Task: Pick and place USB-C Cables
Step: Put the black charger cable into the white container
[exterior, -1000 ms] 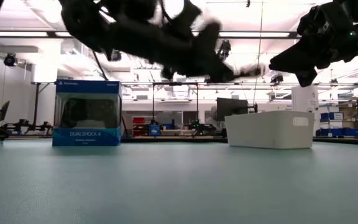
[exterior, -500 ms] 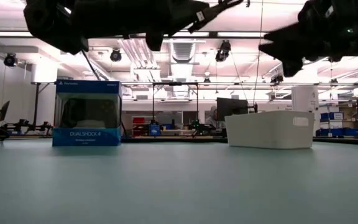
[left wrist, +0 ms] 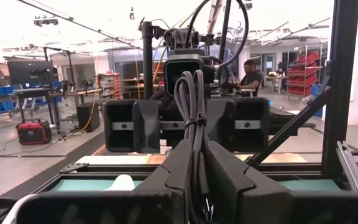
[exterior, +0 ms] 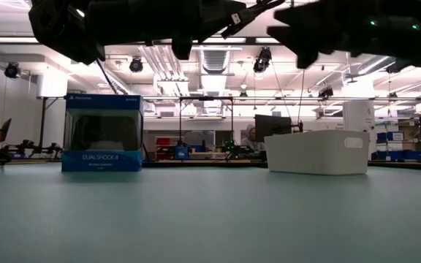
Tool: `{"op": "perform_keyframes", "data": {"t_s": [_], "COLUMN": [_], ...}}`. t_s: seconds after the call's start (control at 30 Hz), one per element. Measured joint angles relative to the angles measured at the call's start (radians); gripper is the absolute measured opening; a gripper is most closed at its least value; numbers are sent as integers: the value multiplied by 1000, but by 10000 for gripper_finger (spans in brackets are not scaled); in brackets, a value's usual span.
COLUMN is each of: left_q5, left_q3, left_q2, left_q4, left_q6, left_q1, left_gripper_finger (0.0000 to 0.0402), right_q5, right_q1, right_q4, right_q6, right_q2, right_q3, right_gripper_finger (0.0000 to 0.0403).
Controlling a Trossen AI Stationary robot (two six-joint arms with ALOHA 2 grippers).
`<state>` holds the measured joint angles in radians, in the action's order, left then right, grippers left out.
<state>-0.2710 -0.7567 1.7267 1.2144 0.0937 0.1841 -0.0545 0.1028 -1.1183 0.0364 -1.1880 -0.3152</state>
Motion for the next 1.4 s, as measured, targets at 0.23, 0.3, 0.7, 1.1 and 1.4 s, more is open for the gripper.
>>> {"op": "perform_keyframes", "data": {"t_s": [0.23,0.3,0.7,1.1,1.4], "left_q5": [0,-1,1,-6,-65], "left_q3": [0,3,10,11,73], "left_q2": [0,0,0,-2,-49], "left_q4": [5,5,8,6,-26], "left_q6": [21,26,24,16,20], "left_q1": [-1,-1,-1,-2,-1], "left_gripper_finger": [19,23,28,95,172], "right_q5": [135,141,136,134,-16], "right_q1": [0,0,-1,-1,-3], "right_q4": [1,1,5,60,587], "right_q6": [39,52,70,34,-16], "right_q2": [-92,-105,-114,-91,40], "right_q3": [-130,-152,-168,-169,-304], "right_gripper_finger": [191,187,56,23,23]}}
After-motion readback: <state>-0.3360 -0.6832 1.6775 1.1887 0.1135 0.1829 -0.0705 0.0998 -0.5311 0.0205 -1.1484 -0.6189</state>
